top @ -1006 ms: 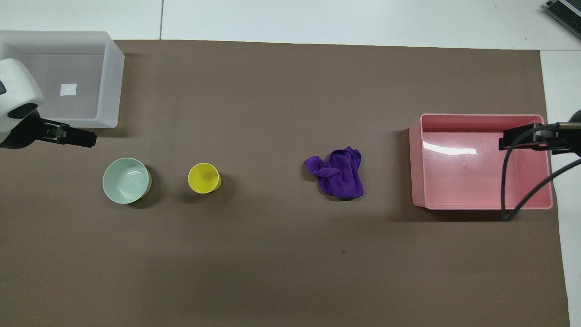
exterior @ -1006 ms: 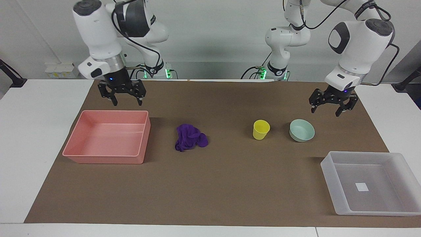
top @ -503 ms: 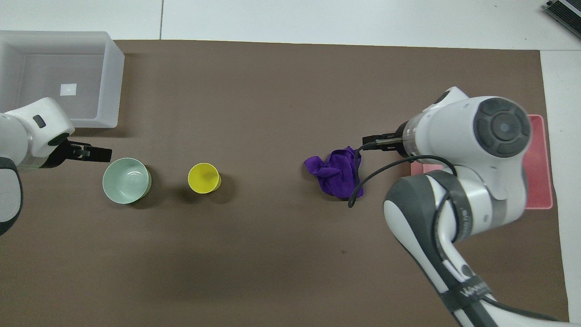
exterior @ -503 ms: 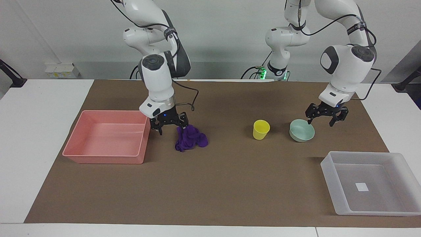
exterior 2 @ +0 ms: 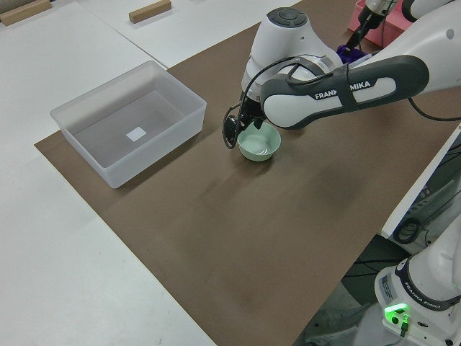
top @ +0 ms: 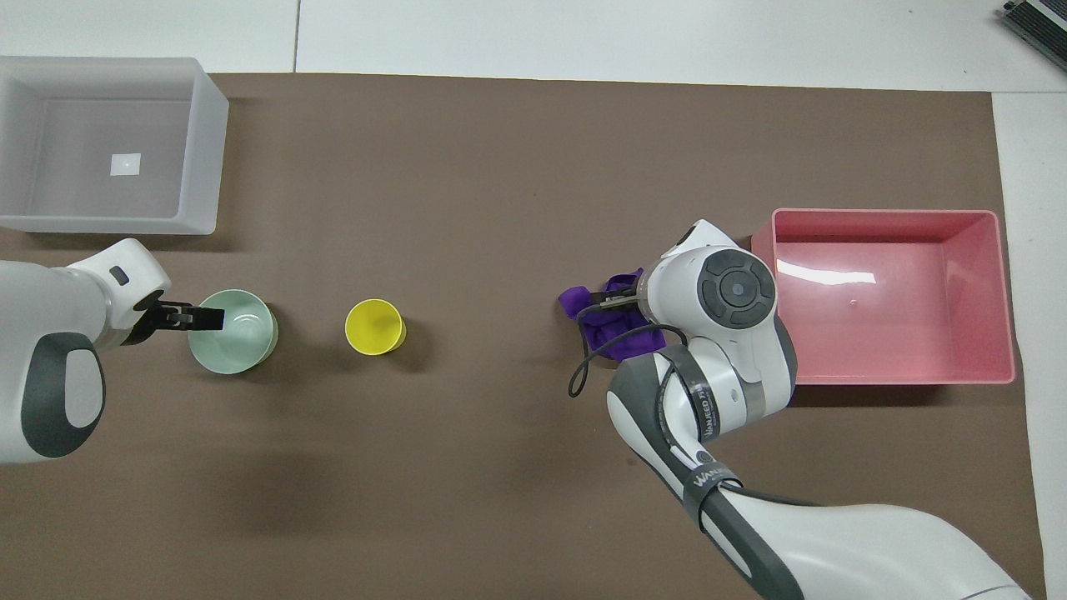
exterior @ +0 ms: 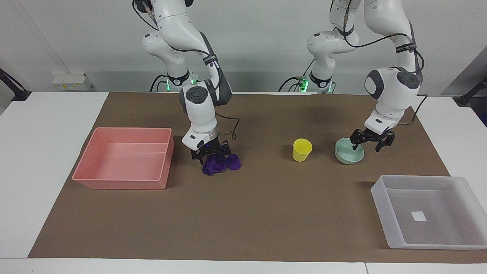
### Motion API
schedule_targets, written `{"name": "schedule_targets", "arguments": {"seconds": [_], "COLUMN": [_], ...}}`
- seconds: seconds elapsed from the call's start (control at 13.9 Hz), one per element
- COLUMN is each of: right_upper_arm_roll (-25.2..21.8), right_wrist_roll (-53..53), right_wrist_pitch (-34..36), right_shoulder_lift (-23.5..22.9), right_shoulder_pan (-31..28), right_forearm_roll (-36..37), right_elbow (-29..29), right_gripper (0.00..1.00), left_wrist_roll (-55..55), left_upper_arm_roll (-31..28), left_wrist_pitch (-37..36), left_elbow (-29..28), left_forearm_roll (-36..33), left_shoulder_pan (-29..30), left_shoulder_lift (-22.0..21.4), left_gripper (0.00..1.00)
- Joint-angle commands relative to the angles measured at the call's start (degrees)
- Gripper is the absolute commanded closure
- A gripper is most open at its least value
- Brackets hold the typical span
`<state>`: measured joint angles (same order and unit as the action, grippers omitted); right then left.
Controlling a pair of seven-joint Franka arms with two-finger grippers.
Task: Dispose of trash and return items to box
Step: 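Grasp the purple cloth with the right gripper while the left gripper grasps the bowl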
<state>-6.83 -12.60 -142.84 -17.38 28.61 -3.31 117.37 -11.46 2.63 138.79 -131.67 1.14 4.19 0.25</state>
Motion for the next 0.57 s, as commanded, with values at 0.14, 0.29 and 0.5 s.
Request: {"name": "schedule_targets", "arguments": {"seconds": [0.14,0.29,0.5], "right_upper_arm_roll": [0.6,0.6,0.4], "right_wrist_roll": [0.6,-2.6,-3.2], "right_wrist_pitch": [-1.1,-0.3,3.7], "right_shoulder_lift": [0.0,0.3,2.7], "right_shoulder_pan": [-0.7,-0.3,-0.3], "right_forearm_roll": [-1.2,-1.2,-1.1], "right_elbow": [1.5,1.2,0.6], "right_gripper": [1.00,1.00,1.00], "left_wrist_roll": [-0.3,-0.3,-0.8], "left_upper_arm_roll": [0.4,0.4,0.4], "left_wrist_pitch": [2.0,2.0,1.9], "left_elbow": [-2.7,-3.6,-3.1], "left_forearm_roll": [0.5,0.5,0.4], "left_shoulder_pan": [0.6,0.8,1.9], "left_shoulder_lift": [0.5,0.1,0.3], "left_gripper": [0.55,0.96,1.00]}}
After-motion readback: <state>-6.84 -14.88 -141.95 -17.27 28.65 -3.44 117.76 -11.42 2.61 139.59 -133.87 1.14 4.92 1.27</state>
